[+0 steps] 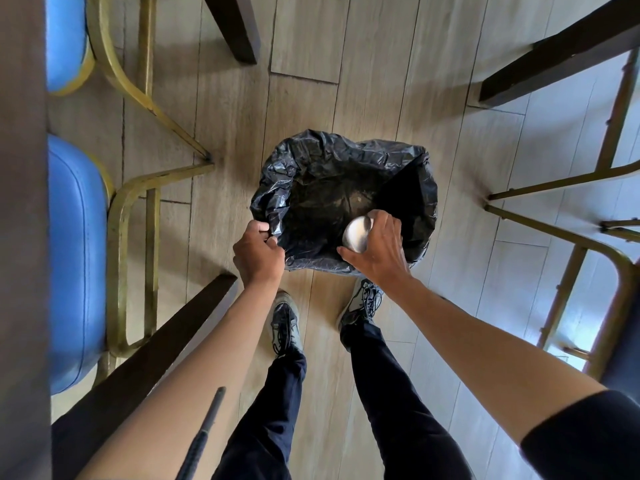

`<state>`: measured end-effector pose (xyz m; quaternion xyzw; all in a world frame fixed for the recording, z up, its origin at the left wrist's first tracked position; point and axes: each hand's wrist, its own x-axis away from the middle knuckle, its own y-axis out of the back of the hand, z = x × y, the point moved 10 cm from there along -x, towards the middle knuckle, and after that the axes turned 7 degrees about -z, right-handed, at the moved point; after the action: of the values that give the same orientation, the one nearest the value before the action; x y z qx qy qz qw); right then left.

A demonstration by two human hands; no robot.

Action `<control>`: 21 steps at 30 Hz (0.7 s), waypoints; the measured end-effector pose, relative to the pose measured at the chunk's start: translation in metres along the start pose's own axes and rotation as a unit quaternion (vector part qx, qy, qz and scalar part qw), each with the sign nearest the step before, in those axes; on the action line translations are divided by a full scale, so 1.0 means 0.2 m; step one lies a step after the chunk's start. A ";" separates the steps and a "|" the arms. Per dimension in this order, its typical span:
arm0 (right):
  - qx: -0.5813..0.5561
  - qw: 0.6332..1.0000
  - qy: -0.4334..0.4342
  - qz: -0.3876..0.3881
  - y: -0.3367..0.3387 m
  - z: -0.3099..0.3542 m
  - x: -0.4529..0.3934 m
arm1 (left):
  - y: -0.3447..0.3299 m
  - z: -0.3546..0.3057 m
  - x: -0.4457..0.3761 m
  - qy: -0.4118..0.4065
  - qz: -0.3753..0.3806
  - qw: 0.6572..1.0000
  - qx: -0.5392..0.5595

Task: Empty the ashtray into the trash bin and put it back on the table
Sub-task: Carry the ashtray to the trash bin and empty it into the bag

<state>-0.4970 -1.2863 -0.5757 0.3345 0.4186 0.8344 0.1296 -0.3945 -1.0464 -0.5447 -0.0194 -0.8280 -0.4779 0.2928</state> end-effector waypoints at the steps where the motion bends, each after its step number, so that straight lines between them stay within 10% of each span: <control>1: 0.000 1.000 0.004 -0.008 0.01 0.00 -0.01 | 0.00 0.00 0.00 0.000 0.000 1.000 0.001; 21: 0.001 1.000 0.001 -0.019 0.01 0.01 0.01 | 0.00 0.00 -0.01 0.002 -0.004 1.000 0.004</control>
<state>-0.4974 -1.2842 -0.5723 0.3253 0.4263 0.8316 0.1447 -0.3930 -1.0469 -0.5455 -0.0137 -0.8293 -0.4760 0.2924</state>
